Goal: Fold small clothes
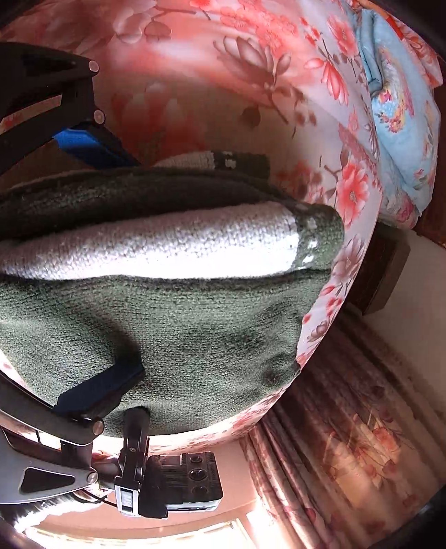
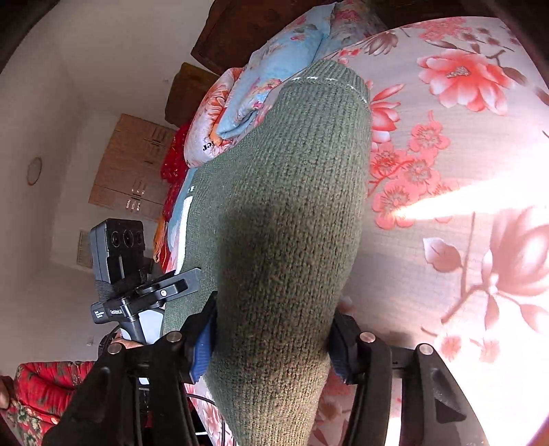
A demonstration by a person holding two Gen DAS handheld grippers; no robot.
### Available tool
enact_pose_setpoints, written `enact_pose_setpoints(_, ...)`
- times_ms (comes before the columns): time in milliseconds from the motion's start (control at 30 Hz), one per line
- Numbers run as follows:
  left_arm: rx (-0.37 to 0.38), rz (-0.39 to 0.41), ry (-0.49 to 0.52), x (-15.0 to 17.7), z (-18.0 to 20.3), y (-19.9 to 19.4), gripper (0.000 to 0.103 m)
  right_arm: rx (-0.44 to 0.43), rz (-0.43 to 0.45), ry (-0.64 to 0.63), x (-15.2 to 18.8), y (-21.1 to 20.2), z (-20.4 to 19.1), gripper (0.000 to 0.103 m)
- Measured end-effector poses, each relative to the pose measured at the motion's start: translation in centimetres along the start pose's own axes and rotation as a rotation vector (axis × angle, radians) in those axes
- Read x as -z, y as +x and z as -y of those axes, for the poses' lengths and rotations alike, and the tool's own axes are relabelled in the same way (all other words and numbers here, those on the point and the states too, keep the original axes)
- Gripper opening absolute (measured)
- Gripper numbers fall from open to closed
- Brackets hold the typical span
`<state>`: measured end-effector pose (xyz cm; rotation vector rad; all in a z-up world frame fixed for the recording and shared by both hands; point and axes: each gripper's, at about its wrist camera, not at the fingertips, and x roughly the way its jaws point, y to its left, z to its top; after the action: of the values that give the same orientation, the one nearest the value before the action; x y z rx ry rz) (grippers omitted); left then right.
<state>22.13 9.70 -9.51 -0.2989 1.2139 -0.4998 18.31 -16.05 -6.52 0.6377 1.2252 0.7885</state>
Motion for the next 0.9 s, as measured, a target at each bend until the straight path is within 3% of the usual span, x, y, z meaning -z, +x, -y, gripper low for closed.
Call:
enact_pose_setpoints(167,0.044,-0.014,0.071,1.5,4.9,2.2,0.103,0.052,0.036,0.061,3.9,-5.8,2.5,0.057)
enact_pose_setpoints(267,-0.035,-0.008,0.062,1.3,7.2,2.8,0.103,0.170,0.087,0.151,4.2,-9.4,3.6,0.067)
enact_pose_setpoints(333,-0.138,-0.013,0.053,1.6,8.1,1.8,0.103,0.323,0.110,0.191,5.4,-12.1,2.6,0.077)
enact_pose_setpoints(400,-0.287,0.043,0.080,3.0,9.1,-0.4,0.103,0.496,0.143,0.189,7.6,-14.5,0.4,0.077)
enact_pose_setpoints(500,-0.496,0.175,0.206,6.4,11.7,-3.8,0.103,0.760,0.203,0.042,12.1,-16.3,-3.5,0.086)
enact_pose_setpoints(533,-0.554,0.212,0.234,7.6,12.5,-4.8,0.103,0.805,0.225,-0.020,13.7,-16.4,-4.6,0.086)
enact_pose_setpoints(633,-0.691,0.253,0.256,10.5,13.8,-7.2,0.103,0.838,0.258,-0.099,16.6,-14.1,-7.6,0.086)
enact_pose_setpoints(733,-0.720,0.223,0.276,12.7,15.2,-8.1,0.103,0.770,0.256,-0.125,16.6,-11.1,-9.9,0.090)
enact_pose_setpoints(800,-0.655,0.240,0.267,14.3,16.2,-8.4,0.103,0.714,0.257,-0.136,16.6,-9.9,-10.5,0.100)
enact_pose_setpoints(900,-0.539,0.236,0.185,14.7,16.5,-8.5,0.103,0.712,0.254,-0.152,16.7,-9.5,-10.8,0.101)
